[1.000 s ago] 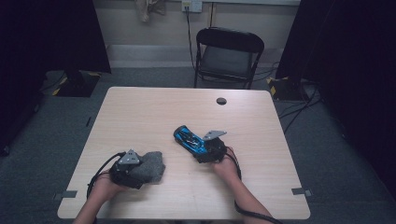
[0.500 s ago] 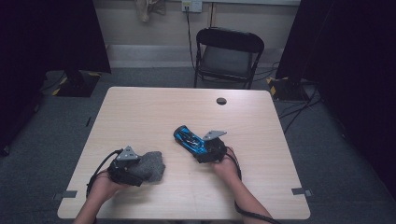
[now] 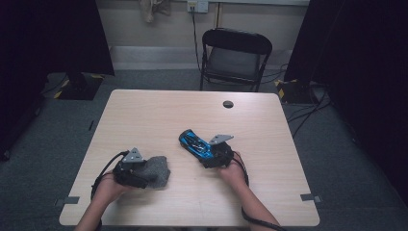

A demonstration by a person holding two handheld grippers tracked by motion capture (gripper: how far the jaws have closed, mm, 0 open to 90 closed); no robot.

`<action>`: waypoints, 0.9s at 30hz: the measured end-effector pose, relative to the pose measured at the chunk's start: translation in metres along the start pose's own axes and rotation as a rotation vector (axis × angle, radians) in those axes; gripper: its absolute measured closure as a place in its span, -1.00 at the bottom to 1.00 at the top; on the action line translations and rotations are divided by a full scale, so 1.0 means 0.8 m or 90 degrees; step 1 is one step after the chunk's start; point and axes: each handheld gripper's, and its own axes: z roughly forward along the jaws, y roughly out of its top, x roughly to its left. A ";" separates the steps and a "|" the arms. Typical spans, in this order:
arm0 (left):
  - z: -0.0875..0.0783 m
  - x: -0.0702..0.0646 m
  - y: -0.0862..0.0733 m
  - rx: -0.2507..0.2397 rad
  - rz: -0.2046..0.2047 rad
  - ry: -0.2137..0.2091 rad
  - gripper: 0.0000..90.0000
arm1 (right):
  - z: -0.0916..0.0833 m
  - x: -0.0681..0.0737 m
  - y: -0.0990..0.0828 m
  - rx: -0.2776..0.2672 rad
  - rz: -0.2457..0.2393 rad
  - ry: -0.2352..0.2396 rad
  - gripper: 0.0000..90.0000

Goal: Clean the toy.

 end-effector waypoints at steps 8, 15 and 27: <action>0.006 0.003 0.000 0.037 -0.014 0.011 -0.58 | 0.000 0.000 0.000 0.000 0.001 0.000 -0.43; 0.006 -0.001 -0.005 0.025 -0.018 -0.011 -0.17 | 0.000 0.000 0.000 0.000 0.001 0.000 -0.43; 0.000 -0.013 0.041 -0.051 -0.127 -0.061 0.49 | 0.000 0.000 0.000 0.000 0.001 0.000 -0.43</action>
